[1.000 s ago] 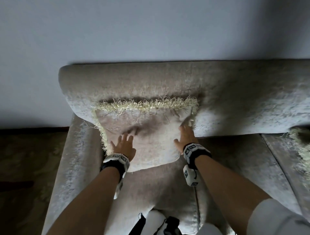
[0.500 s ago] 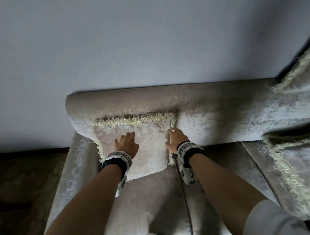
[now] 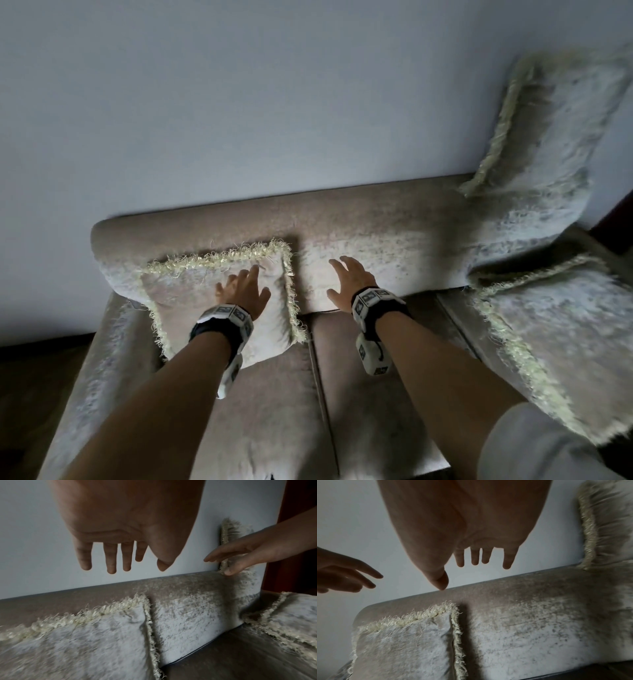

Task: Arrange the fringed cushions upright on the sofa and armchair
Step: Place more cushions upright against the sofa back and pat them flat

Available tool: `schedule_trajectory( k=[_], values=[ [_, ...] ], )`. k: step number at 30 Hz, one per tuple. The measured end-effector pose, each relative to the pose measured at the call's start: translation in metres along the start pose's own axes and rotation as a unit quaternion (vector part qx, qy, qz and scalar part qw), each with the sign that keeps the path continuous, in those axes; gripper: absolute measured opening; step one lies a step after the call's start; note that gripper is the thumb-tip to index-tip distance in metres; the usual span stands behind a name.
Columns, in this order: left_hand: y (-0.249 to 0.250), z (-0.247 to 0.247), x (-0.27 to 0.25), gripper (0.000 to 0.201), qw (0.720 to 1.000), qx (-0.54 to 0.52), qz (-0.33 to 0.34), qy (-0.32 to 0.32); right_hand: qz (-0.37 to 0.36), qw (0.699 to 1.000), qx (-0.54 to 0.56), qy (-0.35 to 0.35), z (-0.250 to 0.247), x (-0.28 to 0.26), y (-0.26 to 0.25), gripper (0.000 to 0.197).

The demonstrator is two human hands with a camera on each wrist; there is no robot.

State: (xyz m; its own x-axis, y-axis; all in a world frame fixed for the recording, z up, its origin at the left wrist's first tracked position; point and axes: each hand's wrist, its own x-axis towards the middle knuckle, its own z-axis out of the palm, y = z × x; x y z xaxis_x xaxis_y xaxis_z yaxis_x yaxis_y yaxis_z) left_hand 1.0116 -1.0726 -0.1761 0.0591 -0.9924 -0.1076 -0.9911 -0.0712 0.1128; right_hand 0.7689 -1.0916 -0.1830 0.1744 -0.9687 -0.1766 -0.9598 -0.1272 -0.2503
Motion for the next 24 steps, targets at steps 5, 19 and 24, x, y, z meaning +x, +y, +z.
schedule_trajectory(
  k=[5,19,24],
  values=[
    [0.09,0.0,-0.03,0.058,0.999,-0.025,0.046,0.002,0.033,0.999,0.015,0.013,-0.02,-0.064,0.079,0.072],
    [0.453,0.009,-0.079,0.056,0.942,0.012,0.335,-0.01,0.281,0.95,0.104,0.092,-0.082,-0.256,0.369,0.07],
    [0.528,0.034,-0.09,0.063,0.91,0.027,0.41,-0.055,0.354,0.922,0.114,0.112,-0.08,-0.314,0.425,0.069]
  ],
)
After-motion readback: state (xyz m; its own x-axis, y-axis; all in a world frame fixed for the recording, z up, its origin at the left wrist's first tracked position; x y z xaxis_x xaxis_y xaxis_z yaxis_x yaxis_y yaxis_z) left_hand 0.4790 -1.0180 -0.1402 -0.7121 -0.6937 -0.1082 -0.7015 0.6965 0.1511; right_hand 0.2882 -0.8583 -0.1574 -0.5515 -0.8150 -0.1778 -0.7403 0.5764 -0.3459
